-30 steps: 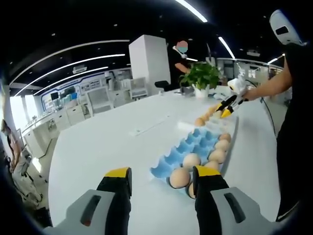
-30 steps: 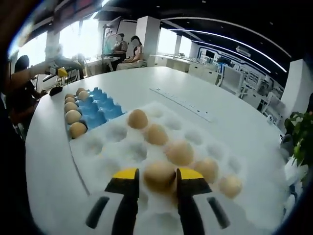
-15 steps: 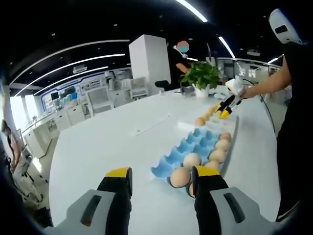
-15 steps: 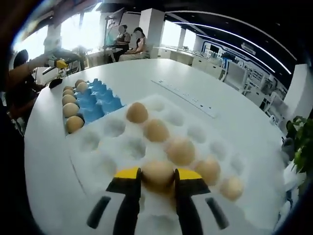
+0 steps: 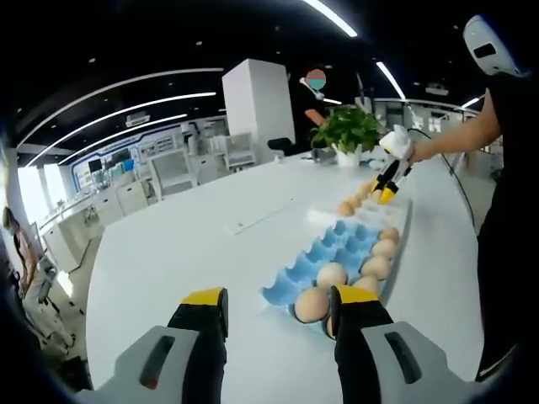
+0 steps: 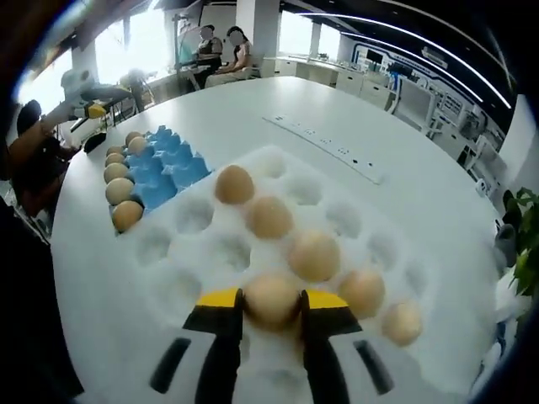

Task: Place the egg into an empty slot of the egg tray after lifting it from the table, then release the egg inside the slot.

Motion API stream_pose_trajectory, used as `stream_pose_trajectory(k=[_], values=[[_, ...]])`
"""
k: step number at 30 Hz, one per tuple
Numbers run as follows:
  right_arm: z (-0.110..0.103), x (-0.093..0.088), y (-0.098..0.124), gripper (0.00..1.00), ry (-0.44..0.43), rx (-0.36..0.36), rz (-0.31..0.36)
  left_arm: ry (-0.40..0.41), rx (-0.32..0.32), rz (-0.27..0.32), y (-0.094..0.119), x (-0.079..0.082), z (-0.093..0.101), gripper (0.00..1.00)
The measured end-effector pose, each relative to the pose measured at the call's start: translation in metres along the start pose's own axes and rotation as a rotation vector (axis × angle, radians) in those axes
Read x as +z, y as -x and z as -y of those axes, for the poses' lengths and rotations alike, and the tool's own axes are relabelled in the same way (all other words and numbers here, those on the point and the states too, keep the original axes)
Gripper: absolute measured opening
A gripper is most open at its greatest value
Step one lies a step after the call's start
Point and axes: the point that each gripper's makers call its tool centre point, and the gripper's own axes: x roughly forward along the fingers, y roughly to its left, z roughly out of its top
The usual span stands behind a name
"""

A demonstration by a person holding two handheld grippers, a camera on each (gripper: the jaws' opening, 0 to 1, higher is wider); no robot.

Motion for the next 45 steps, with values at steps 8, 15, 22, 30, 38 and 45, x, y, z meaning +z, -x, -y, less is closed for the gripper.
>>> stream_pose_trajectory(k=[8, 15, 22, 30, 38, 45], values=[[0.001, 0.004, 0.008, 0.26, 0.049, -0.056, 0.054, 0.004, -0.004, -0.007, 0.000, -0.004, 0.001, 0.49], [-0.001, 0.013, 0.021, 0.26, 0.081, -0.058, 0.080, 0.001, -0.001, -0.008, 0.001, -0.003, -0.001, 0.50], [-0.012, 0.031, 0.033, 0.26, 0.106, -0.053, 0.116, 0.003, -0.006, -0.011, -0.001, -0.005, 0.001, 0.50], [-0.016, 0.036, 0.033, 0.26, 0.134, -0.049, 0.122, 0.003, -0.008, -0.009, -0.001, -0.004, 0.002, 0.50], [-0.030, 0.051, 0.027, 0.26, 0.170, -0.010, 0.144, 0.001, -0.012, -0.012, -0.003, -0.004, 0.003, 0.50], [-0.051, 0.071, 0.015, 0.26, 0.197, 0.045, 0.174, 0.003, -0.011, -0.010, -0.002, -0.004, 0.001, 0.50]])
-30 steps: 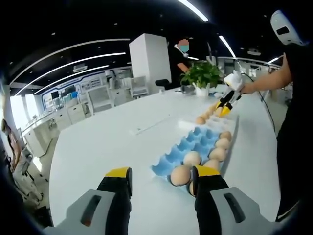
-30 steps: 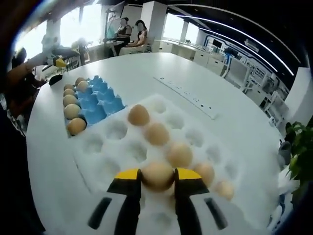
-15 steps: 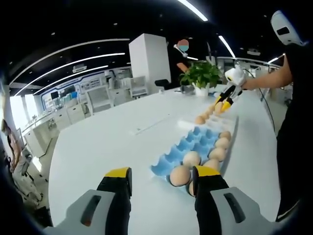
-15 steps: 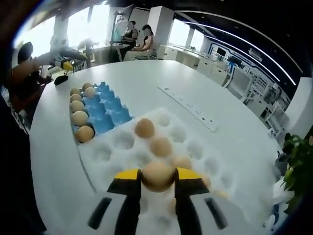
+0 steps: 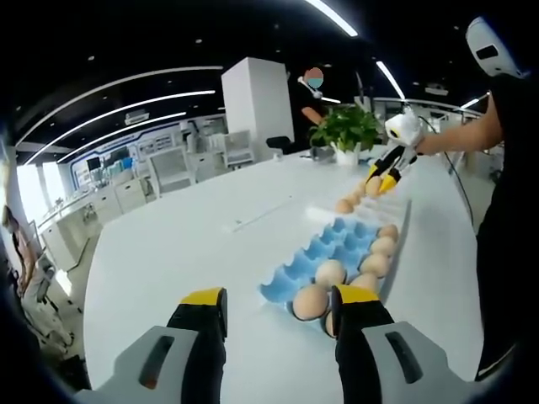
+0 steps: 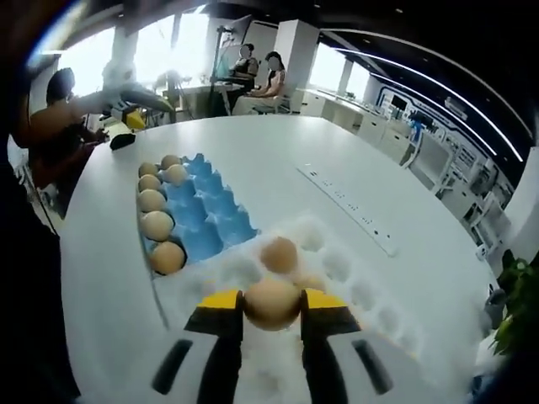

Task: Place the egg into an empty slot of the egg tray after lifting it from the table, then release the egg inside the slot.

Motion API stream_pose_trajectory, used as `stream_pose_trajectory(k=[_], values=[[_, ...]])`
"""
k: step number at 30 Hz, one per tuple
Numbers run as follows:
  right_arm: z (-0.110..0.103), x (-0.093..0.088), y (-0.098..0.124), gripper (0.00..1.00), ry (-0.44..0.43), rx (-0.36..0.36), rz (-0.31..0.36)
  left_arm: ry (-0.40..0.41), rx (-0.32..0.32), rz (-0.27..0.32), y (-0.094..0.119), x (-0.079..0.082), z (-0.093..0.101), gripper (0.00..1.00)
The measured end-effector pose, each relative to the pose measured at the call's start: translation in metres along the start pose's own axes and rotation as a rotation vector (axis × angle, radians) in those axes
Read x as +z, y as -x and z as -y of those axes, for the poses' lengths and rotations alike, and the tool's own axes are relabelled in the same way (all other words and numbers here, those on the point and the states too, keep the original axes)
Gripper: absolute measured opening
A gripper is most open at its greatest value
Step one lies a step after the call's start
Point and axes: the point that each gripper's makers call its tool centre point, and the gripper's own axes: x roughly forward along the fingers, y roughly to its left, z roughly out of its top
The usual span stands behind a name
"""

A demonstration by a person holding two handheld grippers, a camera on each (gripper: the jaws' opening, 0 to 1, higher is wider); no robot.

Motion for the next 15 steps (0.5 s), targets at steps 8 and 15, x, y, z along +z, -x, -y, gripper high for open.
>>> stream_pose_trajectory(k=[8, 15], values=[[-0.027, 0.026, -0.021, 0.26, 0.038, 0.081, 0.043, 0.001, 0.000, 0.001, 0.001, 0.000, -0.001, 0.50], [-0.052, 0.045, -0.039, 0.27, 0.065, 0.149, 0.068, 0.005, 0.003, -0.005, 0.002, -0.003, -0.002, 0.51]])
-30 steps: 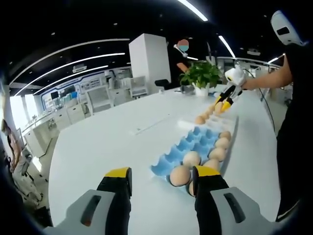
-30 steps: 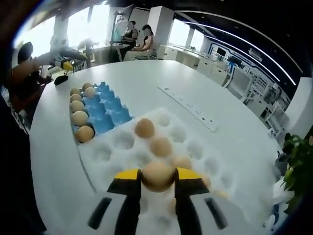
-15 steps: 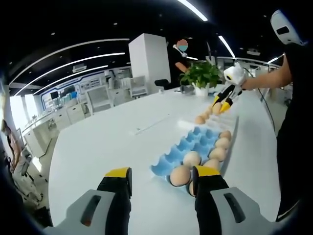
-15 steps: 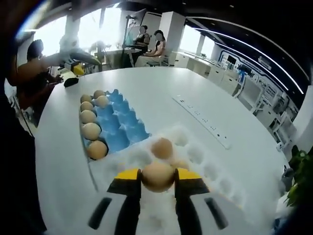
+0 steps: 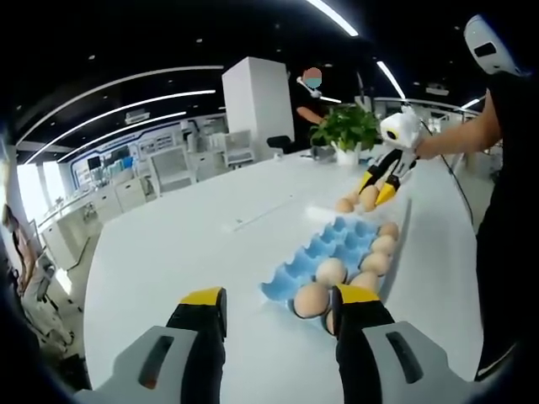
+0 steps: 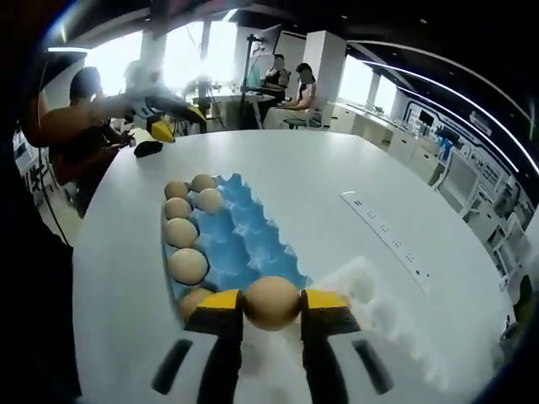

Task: Place the egg into an empty slot of the egg tray after lifting it from the table, then release the egg inside the slot.

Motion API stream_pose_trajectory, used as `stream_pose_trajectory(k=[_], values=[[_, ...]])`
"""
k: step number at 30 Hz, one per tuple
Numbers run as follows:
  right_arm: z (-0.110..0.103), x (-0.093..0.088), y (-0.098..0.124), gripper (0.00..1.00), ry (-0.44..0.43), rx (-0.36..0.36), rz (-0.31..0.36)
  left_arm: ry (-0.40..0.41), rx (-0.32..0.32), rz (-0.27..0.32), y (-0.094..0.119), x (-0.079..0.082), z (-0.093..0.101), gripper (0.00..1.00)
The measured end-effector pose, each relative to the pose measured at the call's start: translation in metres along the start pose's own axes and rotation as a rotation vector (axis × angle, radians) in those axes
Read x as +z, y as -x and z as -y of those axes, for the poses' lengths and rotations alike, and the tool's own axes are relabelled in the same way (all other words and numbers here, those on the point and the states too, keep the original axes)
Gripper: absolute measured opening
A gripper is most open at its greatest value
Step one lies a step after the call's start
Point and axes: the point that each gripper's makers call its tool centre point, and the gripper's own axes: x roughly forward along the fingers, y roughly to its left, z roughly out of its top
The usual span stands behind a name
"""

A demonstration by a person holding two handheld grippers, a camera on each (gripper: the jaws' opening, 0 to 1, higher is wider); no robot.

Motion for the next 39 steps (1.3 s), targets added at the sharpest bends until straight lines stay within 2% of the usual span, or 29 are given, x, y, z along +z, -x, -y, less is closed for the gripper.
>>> stream_pose_trajectory(k=[5, 12, 26, 39], values=[[-0.017, 0.019, -0.018, 0.27, 0.039, 0.050, 0.030, 0.000, 0.000, 0.003, 0.000, 0.000, 0.000, 0.51], [-0.037, 0.039, -0.043, 0.27, 0.046, 0.120, 0.054, 0.003, 0.002, 0.002, 0.001, -0.001, -0.001, 0.53], [-0.053, 0.052, -0.075, 0.27, 0.060, 0.173, 0.052, 0.008, 0.003, -0.001, 0.000, -0.001, -0.001, 0.57], [-0.059, 0.049, -0.095, 0.27, 0.069, 0.195, 0.009, 0.013, 0.006, 0.000, 0.002, -0.001, -0.001, 0.57]])
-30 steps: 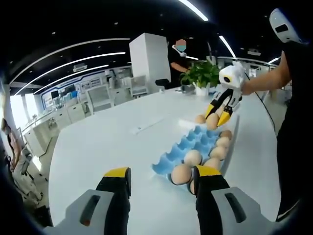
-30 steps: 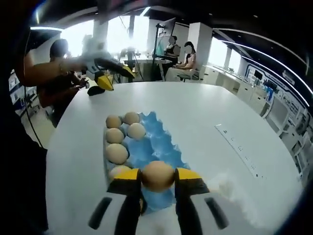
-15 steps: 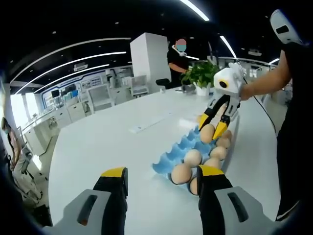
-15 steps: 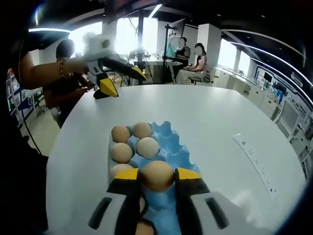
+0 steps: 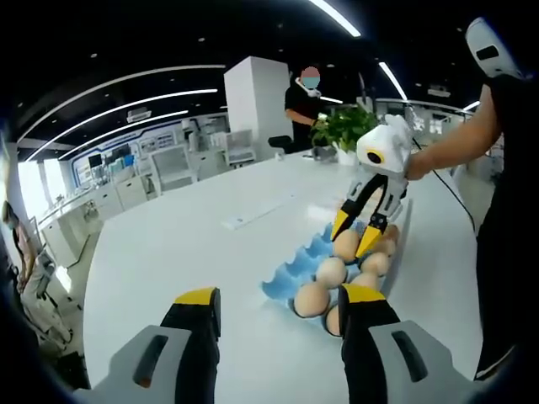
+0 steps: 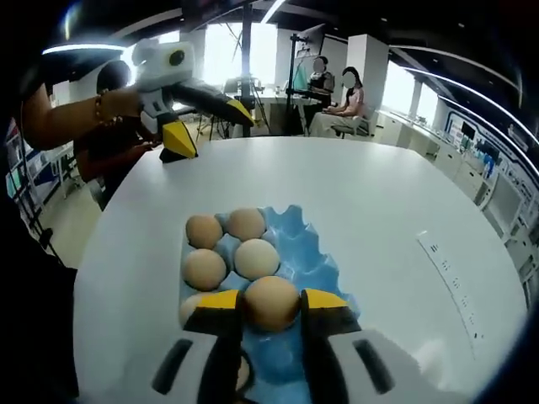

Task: Place the egg into an empty slot of the egg tray after lifting it from the table, then release the egg inside the slot.

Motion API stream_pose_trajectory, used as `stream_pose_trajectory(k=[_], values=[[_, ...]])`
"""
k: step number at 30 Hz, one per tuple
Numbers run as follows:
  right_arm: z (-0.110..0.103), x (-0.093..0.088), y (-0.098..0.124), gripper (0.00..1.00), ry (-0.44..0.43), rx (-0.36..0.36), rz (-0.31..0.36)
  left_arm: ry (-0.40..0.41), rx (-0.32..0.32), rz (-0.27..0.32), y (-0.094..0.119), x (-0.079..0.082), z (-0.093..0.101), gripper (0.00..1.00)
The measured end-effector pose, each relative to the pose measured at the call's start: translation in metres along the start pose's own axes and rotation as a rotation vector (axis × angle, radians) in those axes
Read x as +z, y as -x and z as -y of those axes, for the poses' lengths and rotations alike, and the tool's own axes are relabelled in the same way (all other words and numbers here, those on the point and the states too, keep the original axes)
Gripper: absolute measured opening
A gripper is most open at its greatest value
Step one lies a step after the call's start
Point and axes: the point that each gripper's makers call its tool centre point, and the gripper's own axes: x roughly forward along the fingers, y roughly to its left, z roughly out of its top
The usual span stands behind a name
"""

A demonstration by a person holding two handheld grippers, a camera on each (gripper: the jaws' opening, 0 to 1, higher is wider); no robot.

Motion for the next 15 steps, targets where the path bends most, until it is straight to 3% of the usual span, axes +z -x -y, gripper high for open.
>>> stream_pose_trajectory(k=[15], values=[[0.0001, -0.0073, -0.0053, 0.27, -0.012, 0.009, -0.024, -0.001, -0.005, 0.004, -0.0016, -0.0005, 0.0010, 0.56]])
